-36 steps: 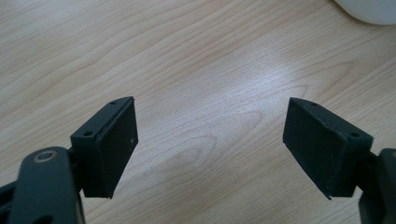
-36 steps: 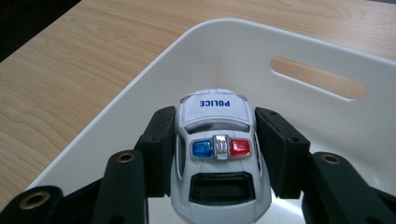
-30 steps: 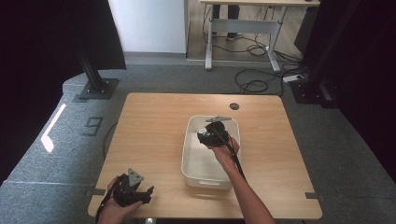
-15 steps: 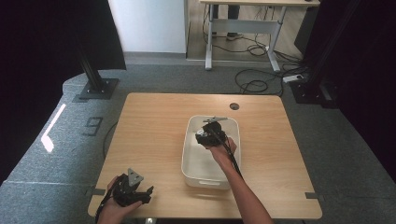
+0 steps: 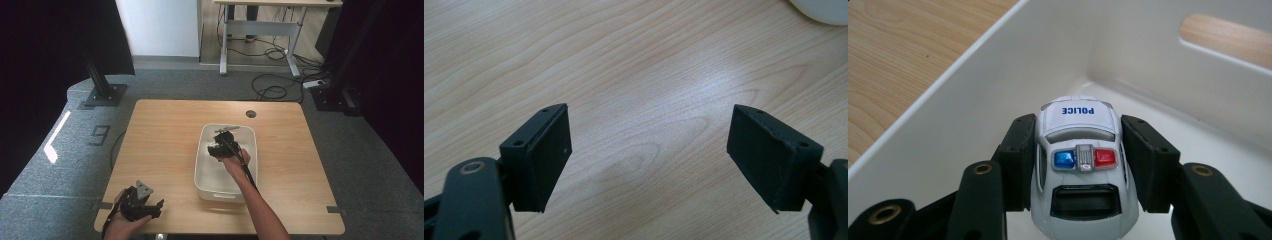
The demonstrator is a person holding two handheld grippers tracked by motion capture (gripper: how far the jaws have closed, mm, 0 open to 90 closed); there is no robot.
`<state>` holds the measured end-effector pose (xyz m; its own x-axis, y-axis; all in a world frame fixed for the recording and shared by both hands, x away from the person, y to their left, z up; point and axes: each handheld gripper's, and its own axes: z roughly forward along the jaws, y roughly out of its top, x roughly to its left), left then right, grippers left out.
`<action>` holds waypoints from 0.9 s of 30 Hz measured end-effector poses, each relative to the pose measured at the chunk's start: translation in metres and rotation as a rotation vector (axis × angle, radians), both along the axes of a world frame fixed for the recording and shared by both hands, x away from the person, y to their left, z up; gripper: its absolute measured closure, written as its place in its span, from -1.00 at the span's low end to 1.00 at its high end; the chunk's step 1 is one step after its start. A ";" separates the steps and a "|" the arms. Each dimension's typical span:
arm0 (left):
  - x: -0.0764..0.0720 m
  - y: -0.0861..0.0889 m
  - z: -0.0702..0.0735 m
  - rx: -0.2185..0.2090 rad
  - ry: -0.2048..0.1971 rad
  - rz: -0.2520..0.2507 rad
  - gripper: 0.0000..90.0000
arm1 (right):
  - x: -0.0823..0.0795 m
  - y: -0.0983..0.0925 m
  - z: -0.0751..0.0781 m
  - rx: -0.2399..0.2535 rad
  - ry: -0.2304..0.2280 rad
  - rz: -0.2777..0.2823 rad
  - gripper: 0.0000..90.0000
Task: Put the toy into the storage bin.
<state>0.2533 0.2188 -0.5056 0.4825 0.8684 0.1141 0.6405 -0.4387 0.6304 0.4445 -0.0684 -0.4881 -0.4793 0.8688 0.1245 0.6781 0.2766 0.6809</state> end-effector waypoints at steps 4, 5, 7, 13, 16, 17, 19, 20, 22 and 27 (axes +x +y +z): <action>-0.001 0.000 0.000 0.001 -0.001 -0.001 -0.58 | 0.001 0.001 -0.003 -0.015 0.017 0.001 0.11; 0.000 0.000 0.000 0.001 0.001 0.000 -0.58 | 0.001 0.002 -0.004 -0.015 0.021 0.004 0.11; 0.000 0.000 0.000 0.002 0.001 0.000 -0.58 | 0.001 0.002 -0.005 -0.022 0.022 0.007 0.11; 0.000 -0.001 0.000 0.003 0.001 -0.002 -0.59 | 0.002 0.003 -0.007 -0.027 0.035 0.011 0.11; 0.000 0.000 0.000 0.002 0.001 -0.001 -0.59 | 0.002 0.004 -0.009 -0.038 0.051 0.018 0.10; 0.000 0.000 0.000 0.001 0.001 -0.001 -0.59 | 0.003 0.004 -0.010 -0.042 0.056 0.020 0.10; 0.000 0.000 0.000 0.002 0.001 -0.002 -0.59 | 0.003 0.005 -0.011 -0.051 0.062 0.023 0.10; 0.000 -0.001 0.000 0.003 0.001 -0.002 -0.59 | 0.004 0.004 -0.012 -0.048 0.067 0.022 0.10; -0.001 -0.001 0.000 0.002 -0.001 -0.002 -0.59 | 0.004 0.005 -0.013 -0.056 0.072 0.025 0.10; -0.001 0.000 0.000 0.002 -0.001 -0.002 -0.59 | 0.004 0.006 -0.015 -0.058 0.087 0.037 0.10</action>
<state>0.2526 0.2184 -0.5054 0.4839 0.8674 0.1162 0.6392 -0.4410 0.6300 0.4487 -0.0629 -0.5029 -0.5007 0.8577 0.1169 0.7229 0.3400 0.6016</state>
